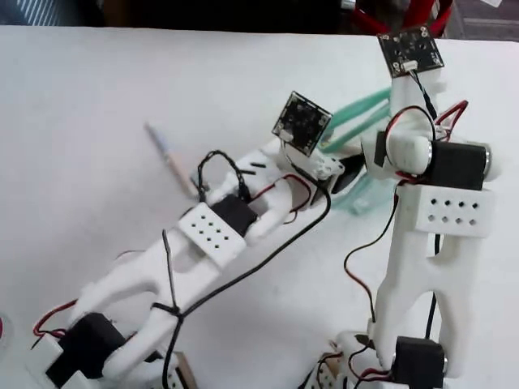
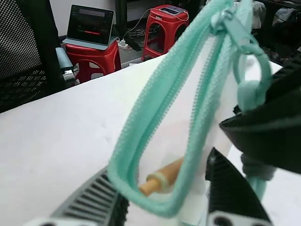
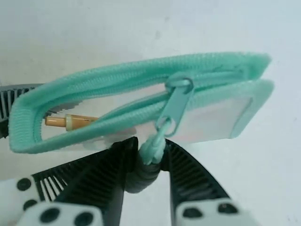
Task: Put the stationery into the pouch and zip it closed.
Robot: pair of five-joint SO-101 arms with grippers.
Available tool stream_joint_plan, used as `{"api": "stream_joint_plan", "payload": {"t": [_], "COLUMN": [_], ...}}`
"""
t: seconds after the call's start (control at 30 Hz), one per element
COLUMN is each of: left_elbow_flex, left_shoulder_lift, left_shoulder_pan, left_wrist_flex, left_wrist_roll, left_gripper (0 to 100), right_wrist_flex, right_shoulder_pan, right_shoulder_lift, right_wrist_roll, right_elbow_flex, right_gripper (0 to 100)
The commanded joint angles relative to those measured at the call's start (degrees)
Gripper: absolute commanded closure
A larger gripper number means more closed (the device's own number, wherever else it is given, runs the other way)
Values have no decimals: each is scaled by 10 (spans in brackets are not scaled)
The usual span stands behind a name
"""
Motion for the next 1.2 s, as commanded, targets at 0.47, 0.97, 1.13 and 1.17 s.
{"api": "stream_joint_plan", "payload": {"t": [0.47, 0.97, 1.13, 1.17], "left_elbow_flex": [-10, -3, -4, -4], "left_shoulder_lift": [-36, -212, -230, -236], "left_shoulder_pan": [5, 5, -33, -41], "left_wrist_flex": [-72, 121, 171, 182], "left_wrist_roll": [-68, -69, -68, -68], "left_gripper": [969, 969, 970, 970], "right_wrist_flex": [20, 59, 59, 58], "right_shoulder_pan": [7, -37, -80, -87], "right_shoulder_lift": [29, -10, -7, -7], "right_wrist_roll": [0, -3, -41, -40], "right_elbow_flex": [-4, 1, 2, 5], "right_gripper": [981, 981, 981, 981]}}
